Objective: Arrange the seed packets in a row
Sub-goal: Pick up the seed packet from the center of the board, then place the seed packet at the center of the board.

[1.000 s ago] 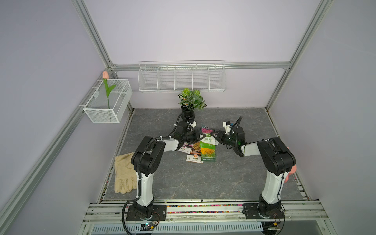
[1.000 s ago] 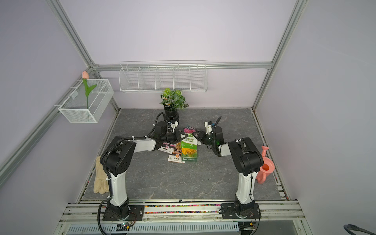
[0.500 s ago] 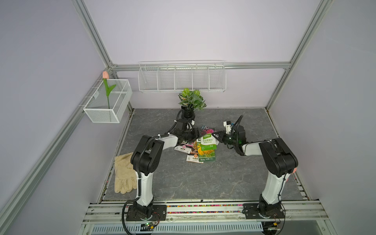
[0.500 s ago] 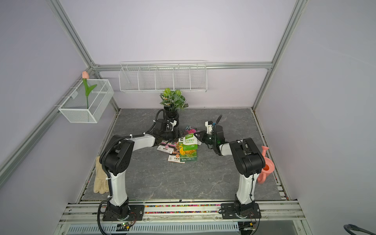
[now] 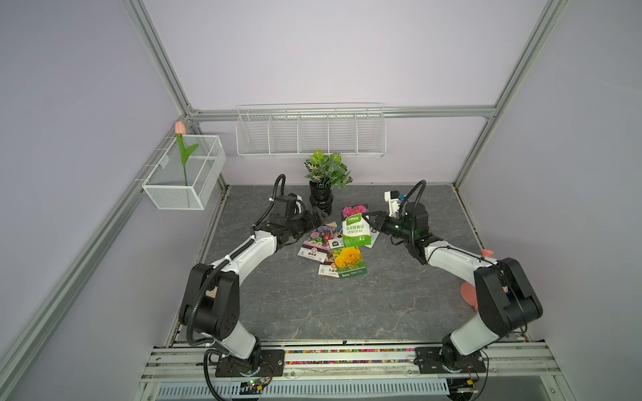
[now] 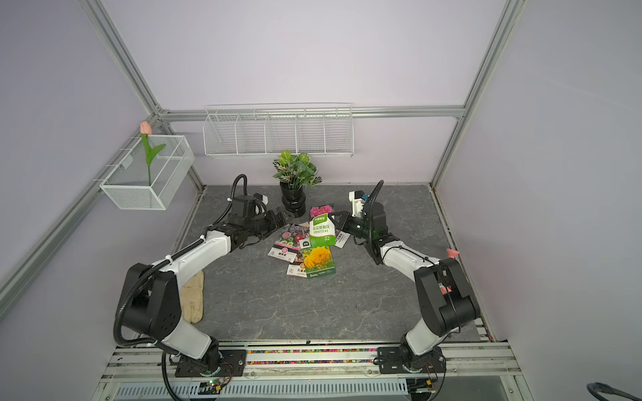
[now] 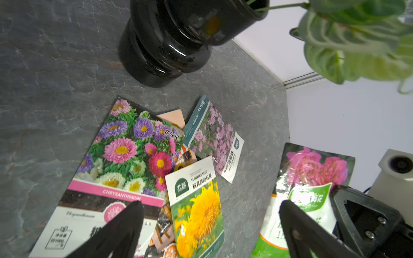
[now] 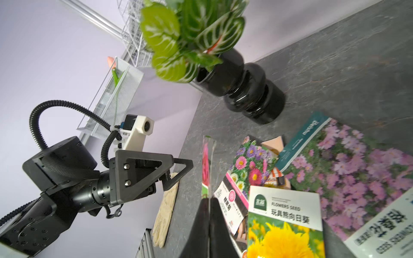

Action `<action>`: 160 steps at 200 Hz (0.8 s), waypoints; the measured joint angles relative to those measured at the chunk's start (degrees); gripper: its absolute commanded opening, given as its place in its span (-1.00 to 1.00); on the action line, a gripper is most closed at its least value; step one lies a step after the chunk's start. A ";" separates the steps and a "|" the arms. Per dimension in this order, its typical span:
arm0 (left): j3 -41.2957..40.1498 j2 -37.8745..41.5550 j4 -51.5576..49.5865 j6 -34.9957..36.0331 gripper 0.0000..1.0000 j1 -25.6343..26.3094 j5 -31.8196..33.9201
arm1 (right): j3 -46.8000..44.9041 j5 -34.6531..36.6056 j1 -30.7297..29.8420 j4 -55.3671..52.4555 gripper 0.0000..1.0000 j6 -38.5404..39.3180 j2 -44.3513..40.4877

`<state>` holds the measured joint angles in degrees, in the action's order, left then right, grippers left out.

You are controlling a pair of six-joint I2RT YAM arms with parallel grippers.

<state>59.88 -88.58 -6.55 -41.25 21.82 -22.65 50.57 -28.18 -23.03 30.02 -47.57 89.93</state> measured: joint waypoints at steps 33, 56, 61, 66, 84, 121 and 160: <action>-11.30 10.27 5.84 -1.79 0.94 1.29 -2.73 | -4.17 1.92 -4.70 0.72 -0.86 -1.53 -4.83; -14.71 19.58 4.87 -1.57 0.93 4.55 -0.83 | -7.56 5.16 -8.44 1.57 -0.86 -2.84 -6.99; -15.04 21.94 4.33 -1.57 0.93 5.31 0.17 | -8.20 6.08 -9.68 1.64 -0.86 -3.08 -7.34; -15.32 24.44 3.52 -1.49 0.93 6.08 1.22 | -8.74 6.97 -10.95 1.62 -0.86 -3.37 -7.63; -16.50 33.31 0.96 -1.60 0.95 7.43 5.51 | -10.08 11.87 -16.85 1.79 -0.86 -4.17 -7.93; -21.22 49.55 -5.25 -2.08 0.96 7.45 14.78 | -10.27 22.97 -28.57 5.35 -0.86 -7.43 -3.65; -21.79 55.56 -13.38 -2.27 0.96 7.45 21.46 | -3.54 34.64 -37.44 6.67 -0.86 -13.07 8.68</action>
<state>38.09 -33.01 -19.92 -43.53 29.28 -1.19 47.03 6.46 -60.47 36.69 -60.64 98.61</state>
